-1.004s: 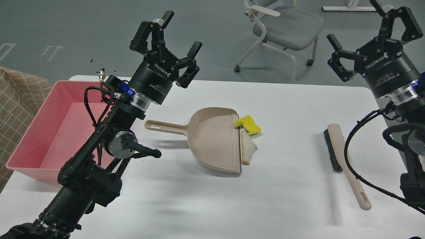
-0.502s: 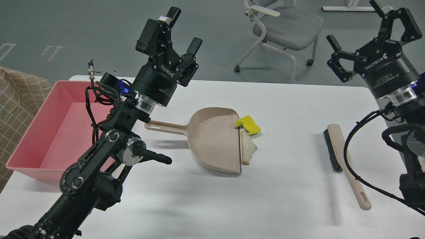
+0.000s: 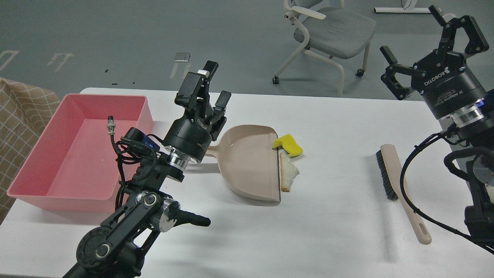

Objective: Sweep and dump garbage into bin
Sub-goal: 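Lower the left gripper toward the beige dustpan handle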

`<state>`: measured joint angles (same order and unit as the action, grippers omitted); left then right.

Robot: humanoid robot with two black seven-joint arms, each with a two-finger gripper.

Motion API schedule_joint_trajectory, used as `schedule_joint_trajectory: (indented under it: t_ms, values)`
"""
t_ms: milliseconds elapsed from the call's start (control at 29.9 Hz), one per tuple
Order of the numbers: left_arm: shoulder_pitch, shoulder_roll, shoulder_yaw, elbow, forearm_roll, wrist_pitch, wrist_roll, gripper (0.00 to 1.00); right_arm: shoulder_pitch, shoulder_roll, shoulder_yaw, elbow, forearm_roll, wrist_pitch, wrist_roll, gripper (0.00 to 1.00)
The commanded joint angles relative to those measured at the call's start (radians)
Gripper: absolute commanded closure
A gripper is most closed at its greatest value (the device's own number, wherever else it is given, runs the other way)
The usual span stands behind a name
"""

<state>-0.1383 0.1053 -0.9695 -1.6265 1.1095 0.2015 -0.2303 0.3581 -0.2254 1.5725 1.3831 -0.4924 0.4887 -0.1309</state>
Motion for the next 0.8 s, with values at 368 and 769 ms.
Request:
schedule_joint_trajectory:
  t_ms: [368, 769]
  values:
    - [0.161, 0.013, 0.020, -0.064, 0.092, 0.090, -0.003, 0.02, -0.004, 0.000, 0.009, -0.001, -0.002, 0.000, 0.001, 0.00]
    - [0.204, 0.034, 0.017, -0.064, 0.162, 0.128, -0.011, 0.02, -0.016, 0.003, 0.011, -0.012, -0.002, 0.000, 0.001, 0.00]
